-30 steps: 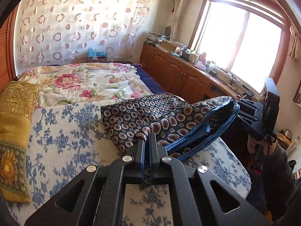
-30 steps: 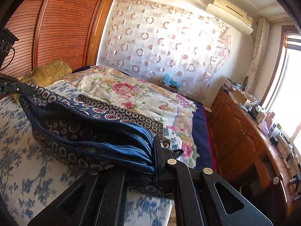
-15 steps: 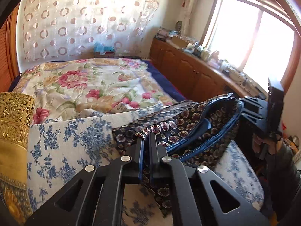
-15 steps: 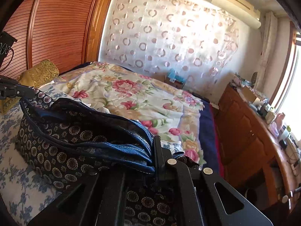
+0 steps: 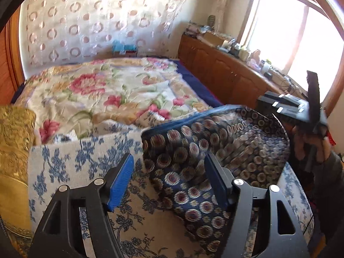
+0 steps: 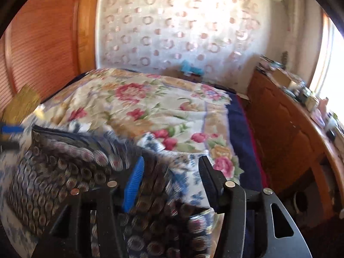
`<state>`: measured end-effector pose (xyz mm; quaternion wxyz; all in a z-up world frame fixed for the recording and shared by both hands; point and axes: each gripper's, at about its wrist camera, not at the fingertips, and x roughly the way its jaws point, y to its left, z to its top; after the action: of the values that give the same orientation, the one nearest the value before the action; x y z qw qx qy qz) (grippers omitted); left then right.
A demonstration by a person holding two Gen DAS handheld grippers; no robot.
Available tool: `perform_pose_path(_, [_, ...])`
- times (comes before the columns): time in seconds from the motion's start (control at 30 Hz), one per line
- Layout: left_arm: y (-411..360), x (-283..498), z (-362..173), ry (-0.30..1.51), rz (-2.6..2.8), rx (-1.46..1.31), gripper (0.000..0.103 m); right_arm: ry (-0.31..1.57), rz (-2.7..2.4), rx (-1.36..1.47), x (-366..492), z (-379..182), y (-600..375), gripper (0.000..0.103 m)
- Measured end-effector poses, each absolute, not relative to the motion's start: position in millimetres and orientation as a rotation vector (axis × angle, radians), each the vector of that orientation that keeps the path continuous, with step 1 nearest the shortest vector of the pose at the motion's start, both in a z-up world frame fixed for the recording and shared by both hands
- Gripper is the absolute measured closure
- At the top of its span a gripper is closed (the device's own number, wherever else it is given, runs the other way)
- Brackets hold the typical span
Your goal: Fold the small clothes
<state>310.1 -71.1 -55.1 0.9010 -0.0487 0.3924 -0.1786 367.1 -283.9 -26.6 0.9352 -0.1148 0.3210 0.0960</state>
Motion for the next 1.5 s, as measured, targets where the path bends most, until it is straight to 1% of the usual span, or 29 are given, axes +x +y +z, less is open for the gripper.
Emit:
perform_pose_path(0.1, [-71.4, 317.4, -69.2, 0.861, -0.363, -0.115, 0.034, 0.637, 0.163, -0.204, 361.1, -11.2, -291.5, 0.046])
perform_pose_path(0.17, [-72.5, 321.1, -78.1, 0.895, -0.367, -0.122, 0.034, 0.638, 0.183, -0.168, 350.8, -4.4, -297.4, 0.040])
perform_pose_path(0.23, [-72.8, 324.0, -85.8, 0.924, -0.373, -0.138, 0.034, 0.665, 0.216, -0.135, 342.6, -4.6, -302.4, 0.032])
perform_pose_path(0.27, [-72.8, 325.2, -88.1, 0.934, -0.377, -0.144, 0.034, 0.693, 0.239, -0.122, 338.6, -7.5, -304.7, 0.031])
perform_pose_path(0.37, [-72.9, 327.6, -90.9, 0.937, -0.385, -0.159, 0.034, 0.760, 0.253, -0.124, 338.3, -24.1, -317.6, 0.031])
perform_pose_path(0.5, [-75.6, 332.4, -91.1, 0.940, -0.391, -0.163, 0.038, 0.852, 0.238, -0.102, 341.4, -44.9, -333.1, 0.031])
perform_pose_path(0.7, [-82.2, 334.7, -91.9, 0.936, -0.392, -0.136, 0.038, 0.911, 0.306, 0.011, 355.2, -51.3, -348.5, 0.031])
perform_pose_path(0.73, [-82.2, 334.8, -91.9, 0.936, -0.395, -0.136, 0.039, 0.915, 0.319, 0.018, 357.4, -51.6, -347.1, 0.031])
perform_pose_path(0.8, [-81.9, 335.2, -91.9, 0.936, -0.402, -0.139, 0.046, 0.927, 0.343, 0.014, 358.7, -53.2, -346.9, 0.031])
perform_pose_path(0.83, [-81.3, 335.2, -92.1, 0.935, -0.408, -0.141, 0.047, 0.925, 0.343, -0.004, 358.7, -52.1, -344.8, 0.031])
perform_pose_path(0.87, [-81.2, 335.3, -92.2, 0.935, -0.412, -0.143, 0.052, 0.924, 0.345, -0.015, 360.1, -51.7, -341.6, 0.031])
perform_pose_path(0.9, [-81.1, 335.6, -92.4, 0.936, -0.420, -0.146, 0.058, 0.924, 0.353, -0.013, 360.9, -50.6, -344.1, 0.032])
perform_pose_path(0.93, [-80.8, 335.7, -92.9, 0.938, -0.427, -0.151, 0.061, 0.924, 0.363, -0.007, 364.7, -51.2, -344.1, 0.041])
perform_pose_path(0.97, [-80.7, 335.6, -93.3, 0.939, -0.441, -0.162, 0.074, 0.923, 0.375, -0.006, 366.3, -51.8, -343.5, 0.047])
perform_pose_path(1.0, [-81.9, 335.2, -93.2, 0.943, -0.474, -0.176, 0.090, 0.927, 0.392, -0.006, 366.6, -52.2, -340.7, 0.056])
perform_pose_path(1.03, [-83.5, 334.2, -92.1, 0.944, -0.499, -0.194, 0.094, 0.930, 0.400, -0.011, 365.4, -50.6, -340.3, 0.069])
perform_pose_path(1.07, [-83.6, 333.1, -90.5, 0.938, -0.505, -0.200, 0.095, 0.934, 0.412, -0.014, 365.4, -50.9, -337.8, 0.077])
perform_pose_path(1.1, [-85.4, 330.2, -86.6, 0.921, -0.507, -0.189, 0.096, 0.938, 0.430, -0.012, 363.5, -51.6, -336.5, 0.087])
perform_pose_path(1.13, [-86.8, 328.1, -83.6, 0.911, -0.509, -0.182, 0.097, 0.938, 0.437, -0.011, 364.2, -53.7, -336.8, 0.090])
perform_pose_path(1.23, [-85.7, 316.1, -67.6, 0.855, -0.519, -0.193, 0.097, 0.888, 0.419, -0.047, 356.0, -47.6, -333.8, 0.093])
perform_pose_path(1.5, [-72.1, 279.8, -19.5, 0.712, -0.515, -0.182, 0.098, 0.722, 0.417, -0.097, 329.5, -1.3, -322.5, 0.094])
